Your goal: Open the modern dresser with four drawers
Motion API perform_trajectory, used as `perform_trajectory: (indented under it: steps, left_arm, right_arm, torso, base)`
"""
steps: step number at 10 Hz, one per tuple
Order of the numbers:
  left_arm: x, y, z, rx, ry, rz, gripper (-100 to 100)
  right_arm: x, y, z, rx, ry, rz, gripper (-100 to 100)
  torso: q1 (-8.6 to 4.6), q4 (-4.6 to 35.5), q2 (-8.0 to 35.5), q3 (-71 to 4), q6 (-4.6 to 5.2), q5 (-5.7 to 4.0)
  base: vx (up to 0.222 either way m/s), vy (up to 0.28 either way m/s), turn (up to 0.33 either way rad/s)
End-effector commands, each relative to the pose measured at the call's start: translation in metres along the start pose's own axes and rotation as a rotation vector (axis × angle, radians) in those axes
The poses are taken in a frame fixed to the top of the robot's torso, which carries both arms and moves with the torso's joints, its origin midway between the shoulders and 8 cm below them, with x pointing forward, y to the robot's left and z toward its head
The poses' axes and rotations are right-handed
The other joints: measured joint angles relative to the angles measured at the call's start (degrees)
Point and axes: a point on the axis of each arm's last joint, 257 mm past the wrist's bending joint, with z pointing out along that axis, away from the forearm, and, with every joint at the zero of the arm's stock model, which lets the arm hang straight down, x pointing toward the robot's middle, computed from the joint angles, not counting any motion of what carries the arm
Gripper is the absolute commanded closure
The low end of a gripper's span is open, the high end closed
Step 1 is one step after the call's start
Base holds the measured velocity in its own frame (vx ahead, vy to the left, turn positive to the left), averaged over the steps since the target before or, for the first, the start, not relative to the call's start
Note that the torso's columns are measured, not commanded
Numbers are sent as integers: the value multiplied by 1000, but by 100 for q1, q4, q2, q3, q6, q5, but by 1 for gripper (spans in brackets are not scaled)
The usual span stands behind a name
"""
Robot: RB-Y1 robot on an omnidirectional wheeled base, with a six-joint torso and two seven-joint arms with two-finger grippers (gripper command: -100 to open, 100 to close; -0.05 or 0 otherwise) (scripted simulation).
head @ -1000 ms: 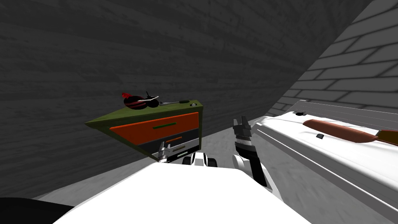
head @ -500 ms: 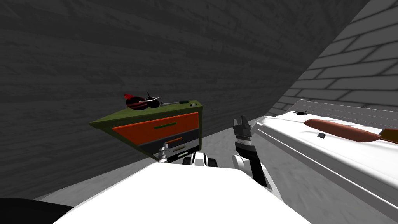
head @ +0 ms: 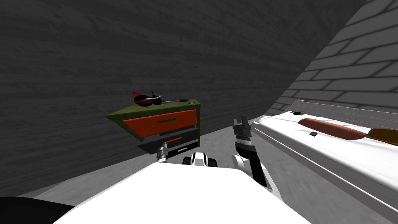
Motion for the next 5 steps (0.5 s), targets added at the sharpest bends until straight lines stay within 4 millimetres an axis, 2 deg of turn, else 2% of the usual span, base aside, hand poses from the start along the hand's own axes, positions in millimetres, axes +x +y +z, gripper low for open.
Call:
perform_trajectory:
  steps: [1, 3, 4, 5]
  left_arm:
    - [0, 0, -4, -7, 3, -1, 100]
    - [-1, 1, -9, -14, 7, -1, 100]
    - [-10, -13, 5, -1, 4, 3, -100]
    - [-13, -20, 11, 0, 5, 3, -100]
  right_arm:
    - [0, 0, 0, 0, 0, 0, 0]
    - [0, 0, 0, 0, 0, 0, 0]
    - [0, 0, 0, 0, 0, 0, 0]
    - [0, 0, 0, 0, 0, 0, 0]
  torso:
    - [-9, -2, 17, 6, -4, 2]
    - [-14, -1, 34, 23, 2, 9]
    - [-14, -3, 29, 20, 4, 12]
    - [-13, -1, 7, 4, -3, -1]
  base:
    - [-162, -85, 23]
    - [-173, -77, 15]
    - [-117, -87, 20]
    - [-31, -74, 26]
